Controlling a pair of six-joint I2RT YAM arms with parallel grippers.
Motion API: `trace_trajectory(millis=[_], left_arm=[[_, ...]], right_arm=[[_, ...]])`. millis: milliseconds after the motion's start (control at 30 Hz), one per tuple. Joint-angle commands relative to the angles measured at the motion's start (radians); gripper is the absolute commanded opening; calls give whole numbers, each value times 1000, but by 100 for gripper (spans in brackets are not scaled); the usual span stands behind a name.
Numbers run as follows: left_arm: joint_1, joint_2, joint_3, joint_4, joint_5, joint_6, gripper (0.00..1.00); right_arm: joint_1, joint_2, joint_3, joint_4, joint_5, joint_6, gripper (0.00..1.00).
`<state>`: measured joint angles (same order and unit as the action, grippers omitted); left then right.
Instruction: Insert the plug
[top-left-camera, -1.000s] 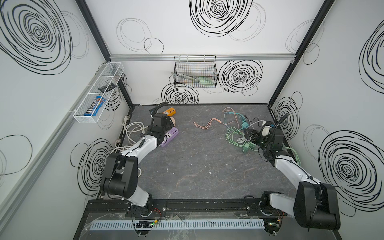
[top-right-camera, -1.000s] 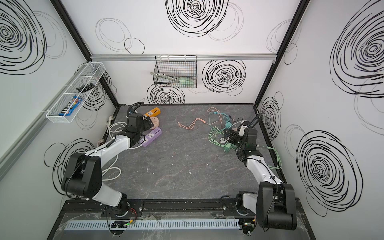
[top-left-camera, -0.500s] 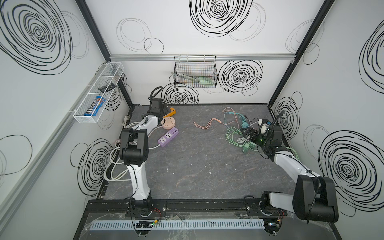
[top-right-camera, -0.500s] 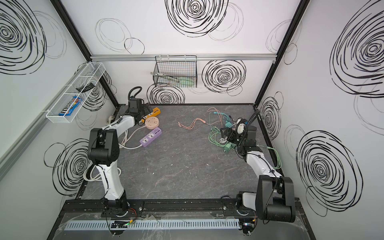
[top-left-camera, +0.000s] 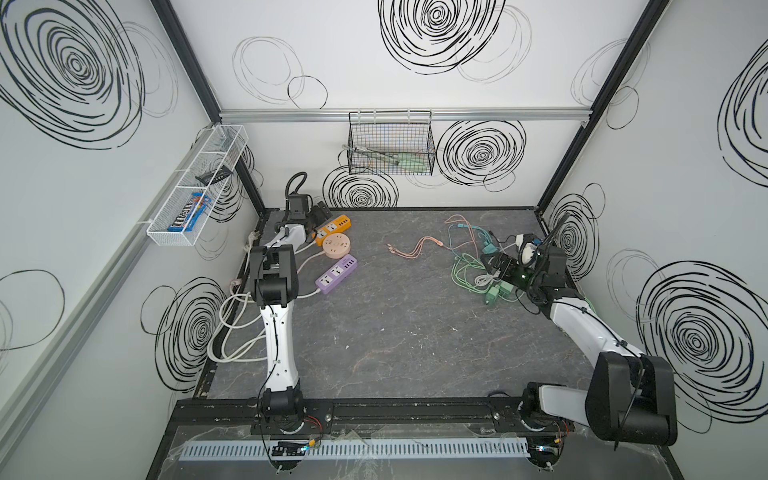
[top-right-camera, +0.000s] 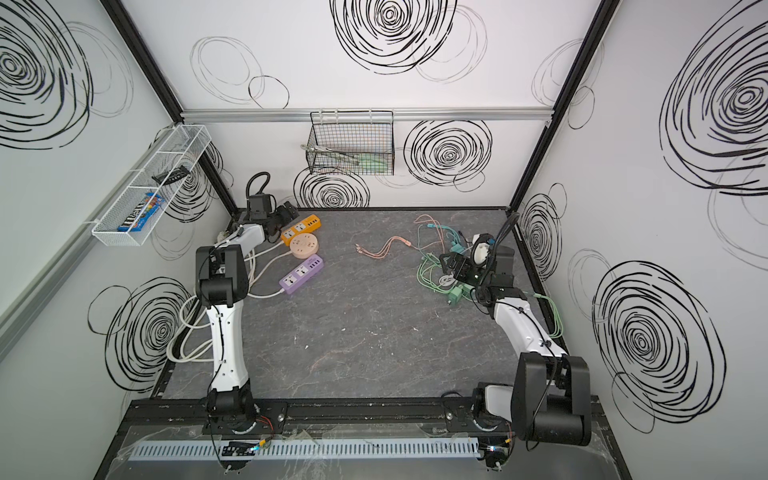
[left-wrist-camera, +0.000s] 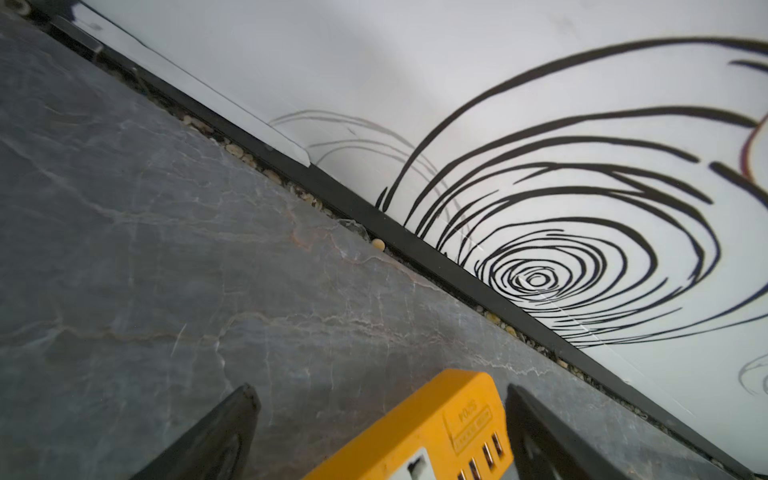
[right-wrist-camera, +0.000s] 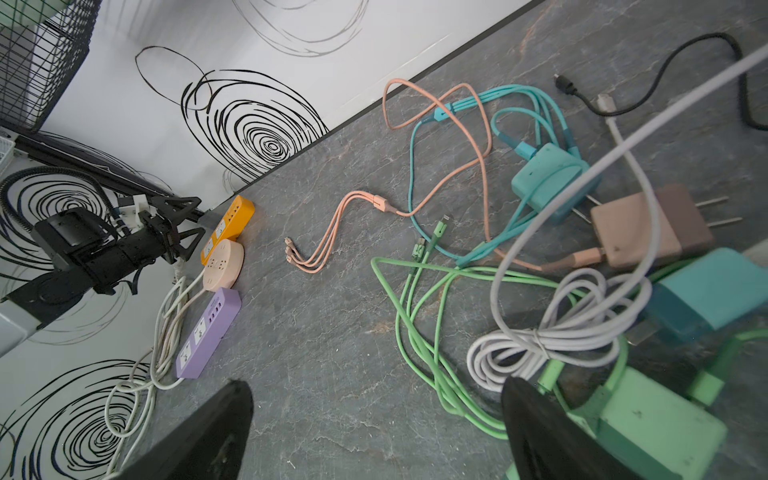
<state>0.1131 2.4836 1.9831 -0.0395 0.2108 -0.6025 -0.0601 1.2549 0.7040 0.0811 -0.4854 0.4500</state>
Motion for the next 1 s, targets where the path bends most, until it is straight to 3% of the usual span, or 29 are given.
trace_trajectory(millis=[0,400,667,967], left_arm=[[9,71,113,-59,124,-1,96],[-12,130,114,-47,286,30,96],[-45,-9,-138,37,334,115,96],[-122,-205,-524,298,328,32,96]], right_arm=[[6,-20,-3,-26,-5,-11,97],[15,-48,6,-46,-14,-8,97],[26,-41,4,-40,-25,-8,97],[62,14,60,-40,-17,-35,97]])
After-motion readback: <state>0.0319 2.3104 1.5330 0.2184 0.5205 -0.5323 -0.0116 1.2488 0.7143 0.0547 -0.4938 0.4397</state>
